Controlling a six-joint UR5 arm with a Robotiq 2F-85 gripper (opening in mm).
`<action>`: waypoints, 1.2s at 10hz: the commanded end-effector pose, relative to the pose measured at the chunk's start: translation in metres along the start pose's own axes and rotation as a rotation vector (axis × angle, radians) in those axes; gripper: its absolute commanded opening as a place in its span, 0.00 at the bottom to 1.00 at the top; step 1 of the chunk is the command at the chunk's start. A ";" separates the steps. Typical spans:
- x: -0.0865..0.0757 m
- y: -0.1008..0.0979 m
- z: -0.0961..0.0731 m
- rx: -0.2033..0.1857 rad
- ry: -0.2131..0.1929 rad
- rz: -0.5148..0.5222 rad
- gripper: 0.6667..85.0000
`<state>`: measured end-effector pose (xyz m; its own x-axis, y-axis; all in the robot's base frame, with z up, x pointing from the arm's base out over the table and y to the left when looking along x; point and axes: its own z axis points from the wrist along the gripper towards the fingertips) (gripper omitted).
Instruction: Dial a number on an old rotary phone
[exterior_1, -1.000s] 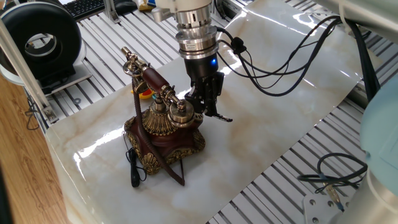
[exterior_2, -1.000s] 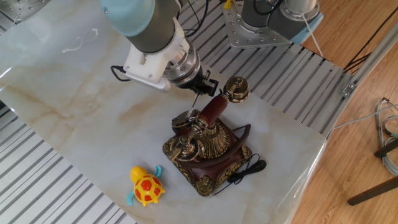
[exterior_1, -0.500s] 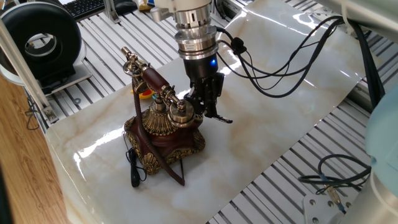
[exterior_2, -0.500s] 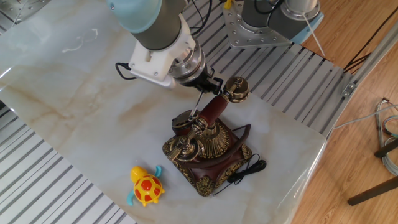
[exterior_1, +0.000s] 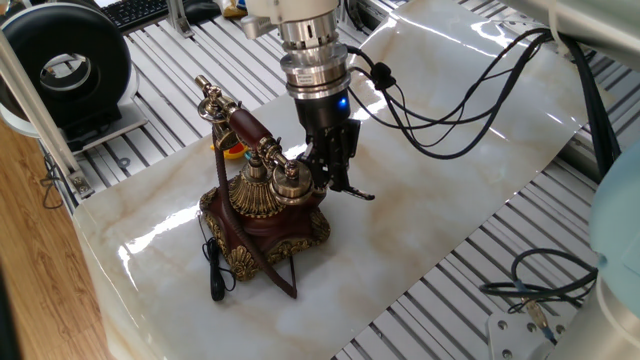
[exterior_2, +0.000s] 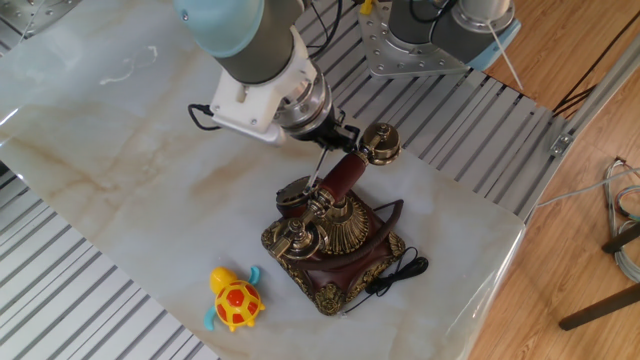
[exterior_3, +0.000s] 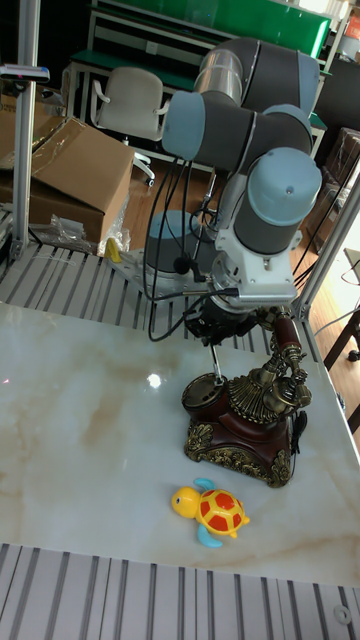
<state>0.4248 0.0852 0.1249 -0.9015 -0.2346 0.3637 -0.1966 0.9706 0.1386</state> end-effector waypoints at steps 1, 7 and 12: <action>-0.004 0.004 0.001 -0.017 -0.005 -0.006 0.01; -0.012 -0.008 0.001 0.003 0.011 -0.027 0.01; -0.033 -0.004 0.010 -0.006 -0.005 -0.028 0.01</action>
<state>0.4435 0.0831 0.1102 -0.8940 -0.2601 0.3648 -0.2237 0.9646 0.1395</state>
